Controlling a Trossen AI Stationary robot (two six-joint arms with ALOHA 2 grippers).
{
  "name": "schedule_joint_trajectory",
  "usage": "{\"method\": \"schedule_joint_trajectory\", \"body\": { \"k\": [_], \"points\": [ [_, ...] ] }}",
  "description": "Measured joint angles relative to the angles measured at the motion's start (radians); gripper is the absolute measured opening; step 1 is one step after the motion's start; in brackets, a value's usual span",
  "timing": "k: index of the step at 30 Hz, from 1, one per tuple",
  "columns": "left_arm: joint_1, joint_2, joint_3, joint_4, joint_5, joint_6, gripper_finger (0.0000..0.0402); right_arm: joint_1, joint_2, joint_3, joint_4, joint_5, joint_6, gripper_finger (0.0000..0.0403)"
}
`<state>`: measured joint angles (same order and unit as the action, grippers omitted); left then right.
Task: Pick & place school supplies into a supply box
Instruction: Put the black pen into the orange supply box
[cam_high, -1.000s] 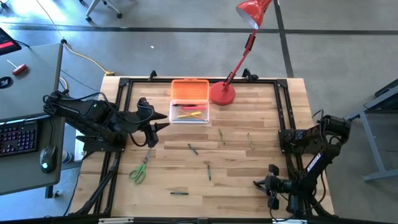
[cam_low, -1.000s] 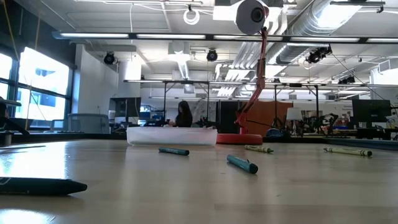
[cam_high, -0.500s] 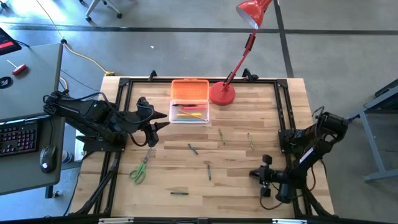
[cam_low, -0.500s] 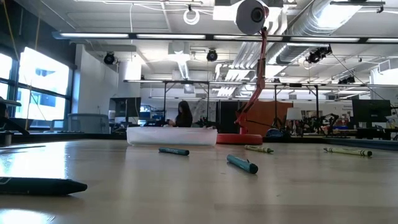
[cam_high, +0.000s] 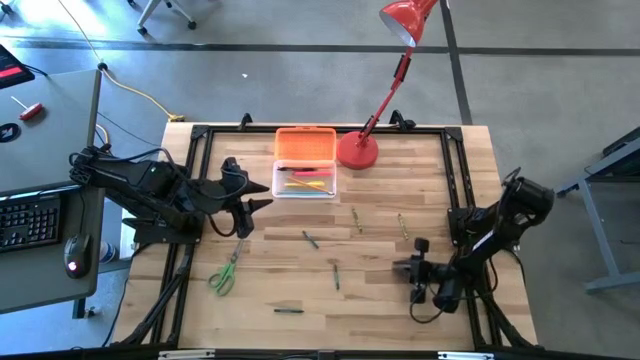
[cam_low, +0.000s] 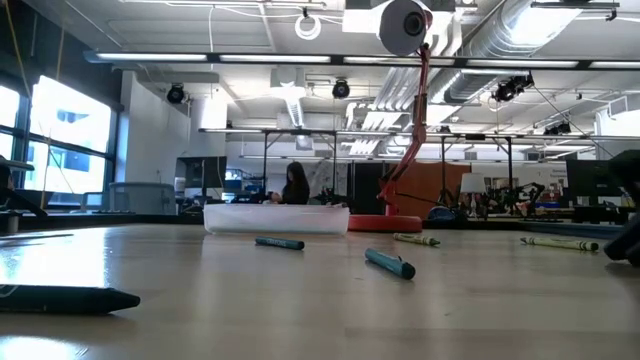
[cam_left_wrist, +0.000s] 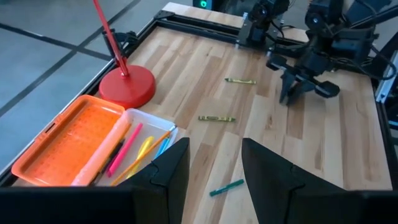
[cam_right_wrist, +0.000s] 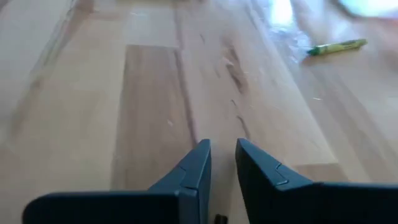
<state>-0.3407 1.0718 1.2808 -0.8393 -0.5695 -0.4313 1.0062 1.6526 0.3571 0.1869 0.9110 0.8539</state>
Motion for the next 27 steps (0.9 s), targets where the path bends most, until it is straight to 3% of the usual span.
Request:
{"method": "schedule_joint_trajectory", "body": {
  "k": [9,19,25,27],
  "points": [
    [0.000,0.000,0.000,0.004,0.002,0.000,0.0177,0.013,-0.096,0.033,-0.123,-0.116,0.066,0.0085],
    [0.000,0.000,0.000,0.005,0.011,-0.003,0.0177,0.054,-0.184,0.037,-0.166,-0.012,0.089,0.0085],
    [0.000,0.000,0.000,0.004,0.012,-0.003,0.0177,0.107,-0.197,0.038,-0.333,-0.123,0.313,0.0085],
    [0.000,0.000,0.000,0.004,0.012,-0.003,0.0177,0.123,-0.197,0.037,-0.371,-0.090,0.368,0.0085]
  ]
}}
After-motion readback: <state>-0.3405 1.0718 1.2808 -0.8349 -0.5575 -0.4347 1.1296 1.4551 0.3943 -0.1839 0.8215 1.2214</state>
